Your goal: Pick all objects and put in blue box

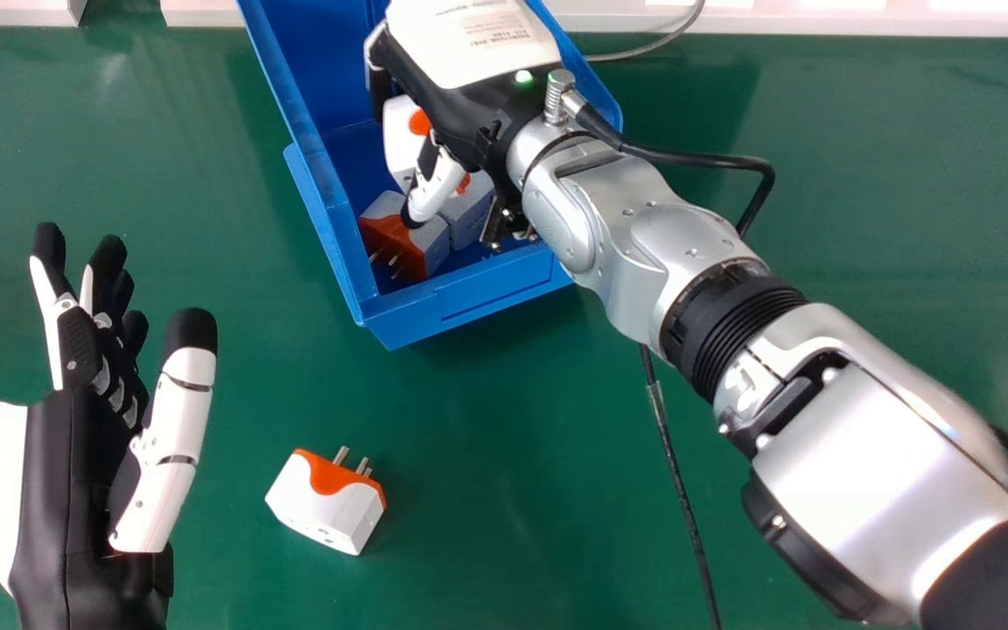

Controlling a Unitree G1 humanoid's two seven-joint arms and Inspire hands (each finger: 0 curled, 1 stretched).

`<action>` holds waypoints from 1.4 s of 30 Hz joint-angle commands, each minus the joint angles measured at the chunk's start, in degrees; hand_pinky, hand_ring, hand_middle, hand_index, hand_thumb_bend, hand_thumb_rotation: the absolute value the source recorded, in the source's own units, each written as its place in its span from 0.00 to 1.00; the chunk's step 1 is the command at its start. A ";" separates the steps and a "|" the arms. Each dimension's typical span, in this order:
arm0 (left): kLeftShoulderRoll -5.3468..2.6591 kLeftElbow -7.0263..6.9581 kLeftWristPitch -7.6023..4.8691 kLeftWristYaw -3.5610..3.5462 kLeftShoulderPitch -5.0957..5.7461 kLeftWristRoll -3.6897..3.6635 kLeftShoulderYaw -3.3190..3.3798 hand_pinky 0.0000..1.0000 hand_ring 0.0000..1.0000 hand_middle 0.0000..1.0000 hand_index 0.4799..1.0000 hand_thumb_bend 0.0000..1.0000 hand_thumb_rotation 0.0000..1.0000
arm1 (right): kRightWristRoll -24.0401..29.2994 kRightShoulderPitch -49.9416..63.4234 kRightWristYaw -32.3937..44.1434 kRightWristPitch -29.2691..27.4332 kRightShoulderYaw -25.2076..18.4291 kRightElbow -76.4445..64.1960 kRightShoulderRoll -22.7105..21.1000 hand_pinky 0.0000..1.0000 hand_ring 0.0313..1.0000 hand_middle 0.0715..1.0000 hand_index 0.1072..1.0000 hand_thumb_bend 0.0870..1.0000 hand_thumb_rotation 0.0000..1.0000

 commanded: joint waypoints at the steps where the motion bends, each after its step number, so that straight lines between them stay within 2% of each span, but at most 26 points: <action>1: 0.24 -0.52 -1.91 0.10 -0.16 0.28 0.46 1.00 1.00 0.99 0.97 0.43 0.64 | 0.27 -2.03 0.32 0.47 0.26 -1.11 0.13 0.55 0.72 0.81 0.82 0.70 0.04; 3: 0.23 -0.18 -2.20 0.10 -0.40 0.21 0.58 1.00 1.00 0.99 0.97 0.43 0.65 | 0.43 -1.82 0.52 0.69 0.31 -1.40 0.06 0.63 0.80 0.87 0.86 0.77 0.07; 4: 0.14 -0.28 -1.98 0.06 -0.43 -0.09 0.53 1.00 1.00 0.99 0.97 0.43 0.65 | 0.55 -1.76 1.10 0.87 0.31 -1.47 0.03 0.65 0.82 0.88 0.87 0.79 0.08; 7: 0.32 0.02 -2.10 0.04 -0.79 0.19 0.77 1.00 1.00 0.99 0.97 0.43 0.65 | 0.45 -1.71 2.14 1.27 0.61 -1.48 -0.02 0.71 0.89 0.95 0.93 0.79 0.12; 10: 0.47 0.31 -2.14 -0.04 -1.08 0.22 0.94 1.00 1.00 0.99 0.97 0.42 0.65 | -0.27 -1.85 2.44 2.07 1.44 -1.46 0.00 0.74 0.92 0.98 0.96 0.78 0.17; 18: 0.44 0.42 -2.08 0.01 -1.72 0.58 0.78 1.00 1.00 1.00 0.99 0.40 0.65 | 0.02 -1.65 0.86 2.39 1.73 -1.49 -0.46 0.75 0.93 1.00 0.99 0.75 0.23; 26: 0.31 1.95 -2.98 0.10 -3.15 0.31 0.89 1.00 1.00 1.00 0.98 0.41 0.64 | 0.87 0.05 -2.27 1.46 0.91 -2.27 -1.84 0.74 0.91 0.98 0.97 0.74 0.24; 29: 0.29 2.21 -3.08 0.13 -3.42 0.32 0.93 1.00 1.00 1.00 0.99 0.41 0.64 | 1.81 1.56 -3.21 0.61 -0.12 -4.07 -2.81 0.76 0.93 0.99 0.99 0.68 0.20; 30: 0.24 2.23 -3.14 0.25 -3.47 0.59 0.91 1.00 1.00 1.00 0.99 0.42 0.64 | 2.06 2.19 -3.54 0.25 -0.48 -5.04 -3.21 0.77 0.94 0.99 1.00 0.65 0.19; 31: 0.23 2.28 -3.13 0.34 -3.59 0.79 0.89 1.00 1.00 1.00 0.98 0.43 0.64 | 2.15 2.88 -4.31 -0.05 -0.68 -6.05 -3.61 0.78 0.94 1.00 1.00 0.62 0.18; 35: 0.07 1.93 -2.20 0.76 -3.76 1.27 0.67 1.00 1.00 1.00 0.97 0.43 0.65 | 2.77 6.46 -6.83 -0.24 -1.58 -11.90 -5.02 0.74 0.92 0.97 0.98 0.62 0.20; 40: 0.21 2.43 -2.62 0.93 -4.21 1.72 0.88 1.00 1.00 1.00 0.98 0.42 0.65 | 2.20 13.50 -8.79 0.18 -2.58 -24.80 -7.79 0.73 0.90 0.96 0.95 0.59 0.22; 42: 0.28 2.56 -2.80 0.66 -4.22 1.19 1.00 1.00 1.00 1.00 0.98 0.40 0.65 | 2.34 17.97 -8.71 -0.14 -3.59 -32.94 -9.47 0.73 0.89 0.95 0.94 0.57 0.23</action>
